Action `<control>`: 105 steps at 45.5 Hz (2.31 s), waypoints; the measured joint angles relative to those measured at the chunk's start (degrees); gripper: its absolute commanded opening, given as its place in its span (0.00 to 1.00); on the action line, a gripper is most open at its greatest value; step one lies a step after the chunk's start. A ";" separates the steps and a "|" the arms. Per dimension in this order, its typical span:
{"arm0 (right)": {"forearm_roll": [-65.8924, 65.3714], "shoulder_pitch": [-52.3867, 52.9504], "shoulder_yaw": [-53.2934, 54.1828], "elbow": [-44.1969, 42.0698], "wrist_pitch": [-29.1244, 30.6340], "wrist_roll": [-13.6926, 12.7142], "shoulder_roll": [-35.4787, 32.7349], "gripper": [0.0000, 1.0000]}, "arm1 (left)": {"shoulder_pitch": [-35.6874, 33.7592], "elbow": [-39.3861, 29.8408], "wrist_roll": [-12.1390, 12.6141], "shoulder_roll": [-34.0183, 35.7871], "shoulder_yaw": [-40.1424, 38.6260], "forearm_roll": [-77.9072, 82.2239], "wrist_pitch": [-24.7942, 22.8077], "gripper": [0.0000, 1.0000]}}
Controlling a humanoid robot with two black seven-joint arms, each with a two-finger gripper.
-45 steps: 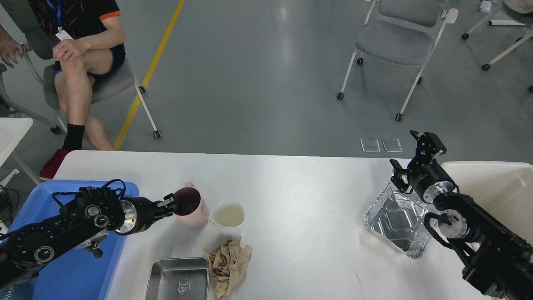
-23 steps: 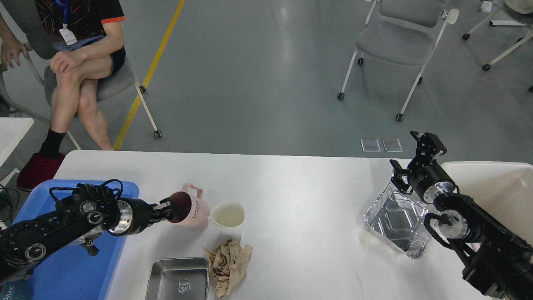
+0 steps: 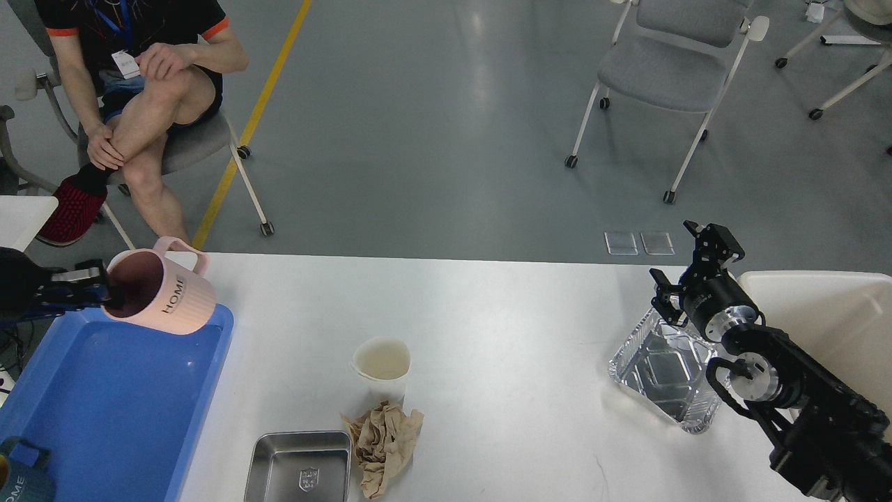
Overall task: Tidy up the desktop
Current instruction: 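Lift the pink cup and set it in the blue tray corner, then reach the left gripper to the small steel box and grasp it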
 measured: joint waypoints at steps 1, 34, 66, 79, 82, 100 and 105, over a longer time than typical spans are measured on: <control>0.00 0.00 0.00 -0.01 -0.01 0.02 0.00 1.00 | 0.00 -0.03 0.00 1.34 -0.52 -0.87 -0.93 0.00; 0.00 -0.14 0.11 -0.05 -0.11 0.04 0.47 1.00 | 2.61 2.82 -0.86 3.20 27.77 -7.28 14.33 0.01; -0.06 -0.22 0.10 -0.47 -0.02 0.04 0.50 1.00 | 11.01 6.78 -0.30 -3.37 28.58 -7.47 25.45 0.68; -0.04 -0.20 0.09 -0.40 -0.02 0.04 0.53 1.00 | 9.19 5.13 -0.92 -1.48 27.35 -7.75 23.82 0.91; -0.04 -0.20 0.09 -0.40 -0.02 0.04 0.53 1.00 | 7.94 3.11 -1.51 0.41 25.80 -7.77 20.62 0.91; -0.09 -0.19 0.03 -0.41 -0.14 0.04 0.71 1.00 | -7.73 -3.83 -2.44 14.45 20.65 -7.77 2.13 0.91; -0.10 0.08 0.03 -0.48 -0.35 0.04 0.71 1.00 | -15.37 -3.83 -2.44 18.43 20.62 -7.81 -4.30 0.91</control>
